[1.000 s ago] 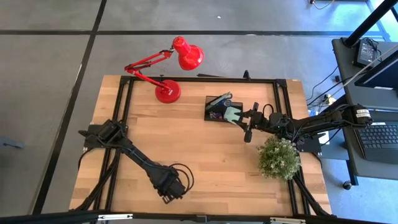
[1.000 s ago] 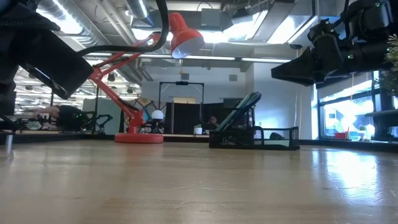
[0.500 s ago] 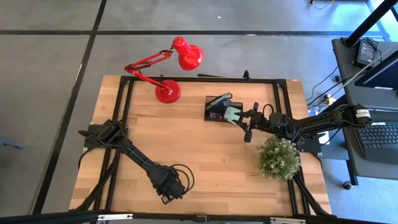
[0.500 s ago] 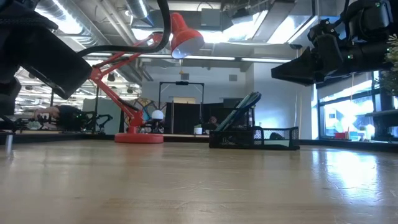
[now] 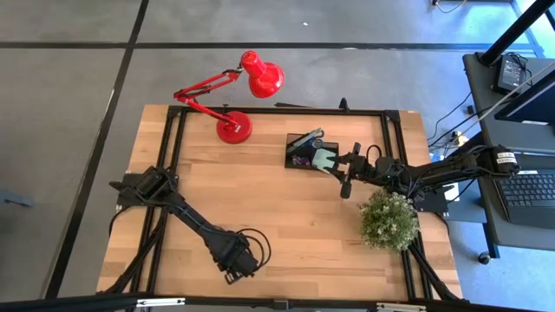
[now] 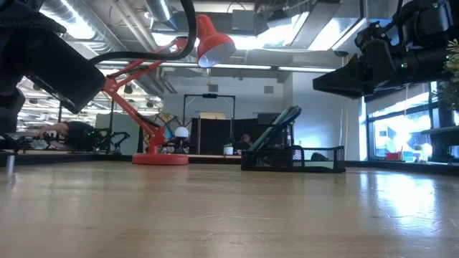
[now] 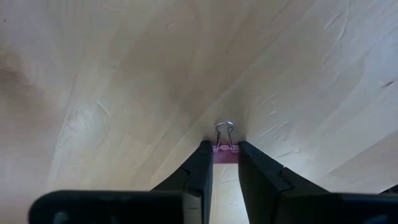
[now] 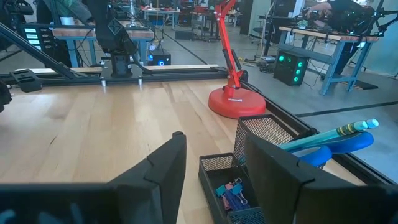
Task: Pick and place office supplies into organizer
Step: Put the pink binder clip into the black desk organizer
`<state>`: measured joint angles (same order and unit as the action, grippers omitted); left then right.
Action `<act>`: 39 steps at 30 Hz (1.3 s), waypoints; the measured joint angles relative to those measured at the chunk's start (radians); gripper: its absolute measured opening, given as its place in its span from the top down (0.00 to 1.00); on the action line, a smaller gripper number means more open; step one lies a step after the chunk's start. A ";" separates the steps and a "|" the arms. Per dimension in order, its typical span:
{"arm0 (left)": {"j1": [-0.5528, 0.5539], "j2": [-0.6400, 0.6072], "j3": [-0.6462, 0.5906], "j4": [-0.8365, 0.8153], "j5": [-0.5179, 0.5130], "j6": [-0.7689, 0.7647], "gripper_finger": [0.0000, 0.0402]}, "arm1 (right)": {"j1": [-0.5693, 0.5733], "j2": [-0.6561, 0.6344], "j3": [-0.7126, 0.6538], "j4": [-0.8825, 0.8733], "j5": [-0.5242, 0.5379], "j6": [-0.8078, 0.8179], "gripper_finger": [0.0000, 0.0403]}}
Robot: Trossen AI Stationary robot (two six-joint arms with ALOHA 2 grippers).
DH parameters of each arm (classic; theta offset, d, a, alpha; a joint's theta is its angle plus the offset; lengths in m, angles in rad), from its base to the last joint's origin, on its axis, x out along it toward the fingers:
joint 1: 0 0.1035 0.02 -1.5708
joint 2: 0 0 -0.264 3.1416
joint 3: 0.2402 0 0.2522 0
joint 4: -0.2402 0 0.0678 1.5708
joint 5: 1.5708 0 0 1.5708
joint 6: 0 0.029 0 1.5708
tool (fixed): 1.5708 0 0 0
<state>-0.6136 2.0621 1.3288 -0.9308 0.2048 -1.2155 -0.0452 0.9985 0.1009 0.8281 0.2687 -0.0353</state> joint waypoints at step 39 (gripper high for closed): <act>0.629 -0.090 0.099 0.617 -0.656 0.922 0.86 | 0.000 0.000 0.000 0.078 0.011 0.000 0.59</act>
<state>0.0150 1.9723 1.4281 -0.3134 -0.4508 -0.2936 -0.0448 0.9981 0.1005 0.9063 0.2802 -0.0349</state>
